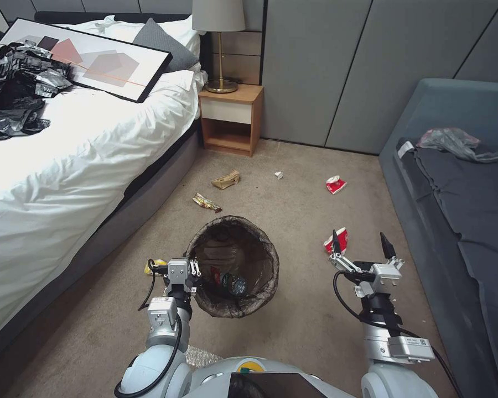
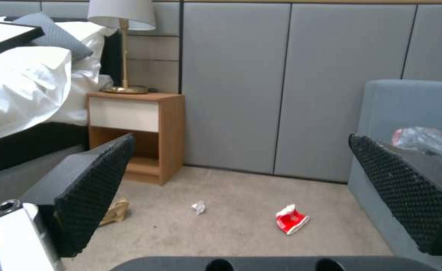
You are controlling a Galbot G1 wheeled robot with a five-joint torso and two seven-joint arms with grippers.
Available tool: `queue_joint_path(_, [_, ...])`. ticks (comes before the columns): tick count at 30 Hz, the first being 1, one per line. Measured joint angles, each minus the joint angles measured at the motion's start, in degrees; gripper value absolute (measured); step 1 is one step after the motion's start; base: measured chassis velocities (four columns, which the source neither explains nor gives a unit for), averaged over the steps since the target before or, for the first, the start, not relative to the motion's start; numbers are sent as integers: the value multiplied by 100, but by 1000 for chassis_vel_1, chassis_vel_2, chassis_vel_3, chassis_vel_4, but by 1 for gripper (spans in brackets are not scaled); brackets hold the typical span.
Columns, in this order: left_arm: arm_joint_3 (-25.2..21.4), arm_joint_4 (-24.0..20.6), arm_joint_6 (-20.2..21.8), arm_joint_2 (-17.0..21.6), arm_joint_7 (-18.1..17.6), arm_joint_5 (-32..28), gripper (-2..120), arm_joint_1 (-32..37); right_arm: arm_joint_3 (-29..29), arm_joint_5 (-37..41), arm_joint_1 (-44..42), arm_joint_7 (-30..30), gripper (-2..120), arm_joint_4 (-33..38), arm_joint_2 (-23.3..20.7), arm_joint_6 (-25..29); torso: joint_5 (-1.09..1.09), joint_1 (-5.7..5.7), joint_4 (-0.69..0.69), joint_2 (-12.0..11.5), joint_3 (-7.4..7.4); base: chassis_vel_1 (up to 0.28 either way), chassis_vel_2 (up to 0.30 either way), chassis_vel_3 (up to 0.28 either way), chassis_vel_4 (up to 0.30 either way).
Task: Pick up the trash bin, then pick up the garbage from the floor and place it into the trash bin.
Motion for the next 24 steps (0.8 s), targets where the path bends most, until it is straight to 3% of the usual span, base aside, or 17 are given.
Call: queue_joint_path(24, [1,0,0,0,0,0,3,1,113,62,102,-68,100,-10,-19,-39,0,0,0,0,-1,-127,120,132,-123])
